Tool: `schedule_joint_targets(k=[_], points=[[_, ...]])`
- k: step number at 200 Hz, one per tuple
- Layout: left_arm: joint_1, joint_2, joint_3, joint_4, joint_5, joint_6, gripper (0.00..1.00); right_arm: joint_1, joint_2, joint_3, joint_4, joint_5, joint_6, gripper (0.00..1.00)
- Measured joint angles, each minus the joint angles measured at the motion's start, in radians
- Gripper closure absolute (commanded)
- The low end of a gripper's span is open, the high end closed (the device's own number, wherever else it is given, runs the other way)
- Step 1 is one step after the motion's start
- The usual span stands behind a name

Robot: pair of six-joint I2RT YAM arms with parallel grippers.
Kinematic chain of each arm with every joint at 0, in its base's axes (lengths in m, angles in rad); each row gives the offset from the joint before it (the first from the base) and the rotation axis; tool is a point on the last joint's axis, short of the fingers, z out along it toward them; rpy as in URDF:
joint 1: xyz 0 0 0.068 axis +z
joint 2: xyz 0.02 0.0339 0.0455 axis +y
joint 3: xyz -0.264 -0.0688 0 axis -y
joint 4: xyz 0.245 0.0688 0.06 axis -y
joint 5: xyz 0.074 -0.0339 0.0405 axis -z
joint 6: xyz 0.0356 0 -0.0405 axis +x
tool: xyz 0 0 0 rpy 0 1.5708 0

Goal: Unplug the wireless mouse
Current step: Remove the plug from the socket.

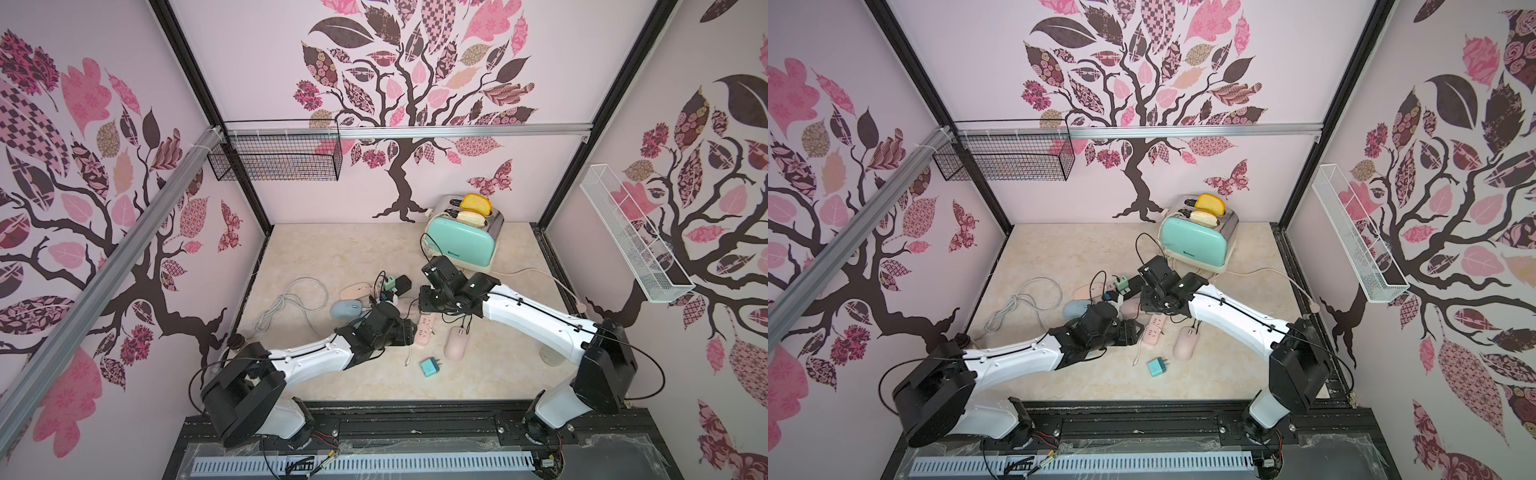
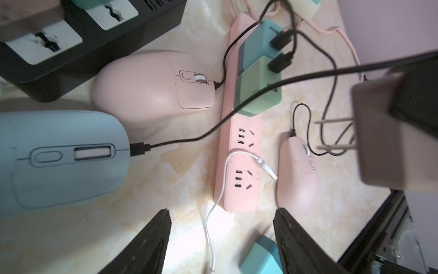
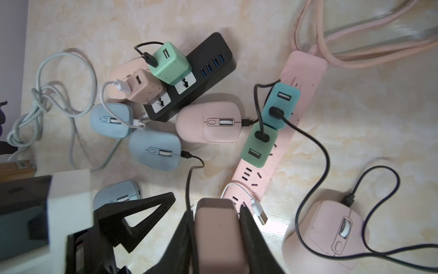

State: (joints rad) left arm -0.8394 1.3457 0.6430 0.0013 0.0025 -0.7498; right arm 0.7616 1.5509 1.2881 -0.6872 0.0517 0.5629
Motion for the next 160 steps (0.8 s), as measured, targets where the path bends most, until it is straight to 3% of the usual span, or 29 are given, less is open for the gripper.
schedule_joint_targets(k=[34, 70, 102, 160], points=[[-0.001, -0.283, -0.2, 0.055, 0.062, -0.046, 0.23, -0.004, -0.062, -0.095, 0.072, -0.113, 0.001, 1.0], [0.032, -0.541, -0.393, 0.17, 0.092, -0.15, 0.2, -0.005, -0.12, -0.254, 0.249, -0.277, 0.095, 1.0], [0.113, -0.539, -0.467, 0.344, 0.145, -0.281, 0.2, -0.005, -0.124, -0.317, 0.379, -0.384, 0.206, 1.0], [0.116, -0.458, -0.491, 0.588, 0.167, -0.442, 0.27, 0.01, -0.197, -0.437, 0.605, -0.423, 0.41, 1.0]])
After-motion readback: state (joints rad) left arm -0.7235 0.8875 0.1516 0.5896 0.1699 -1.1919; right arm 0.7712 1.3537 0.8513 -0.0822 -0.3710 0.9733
